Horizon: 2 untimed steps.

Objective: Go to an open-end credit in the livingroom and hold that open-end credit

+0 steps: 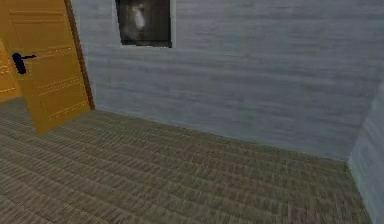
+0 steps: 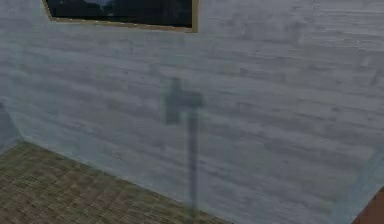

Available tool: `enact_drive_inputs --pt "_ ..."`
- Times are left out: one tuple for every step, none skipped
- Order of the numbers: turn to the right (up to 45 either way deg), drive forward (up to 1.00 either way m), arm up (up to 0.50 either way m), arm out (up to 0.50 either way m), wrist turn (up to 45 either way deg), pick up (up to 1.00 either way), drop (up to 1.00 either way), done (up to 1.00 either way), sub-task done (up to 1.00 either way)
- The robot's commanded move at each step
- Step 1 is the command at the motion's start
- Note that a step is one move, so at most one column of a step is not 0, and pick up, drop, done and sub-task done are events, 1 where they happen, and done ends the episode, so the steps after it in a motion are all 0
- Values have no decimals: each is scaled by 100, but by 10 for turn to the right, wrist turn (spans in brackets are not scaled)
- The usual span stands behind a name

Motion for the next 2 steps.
enact_drive_inputs --pt "-450 0 0 0 0 0 0 0 0" --pt "-60 0 0 0 0 0 0 0 0"
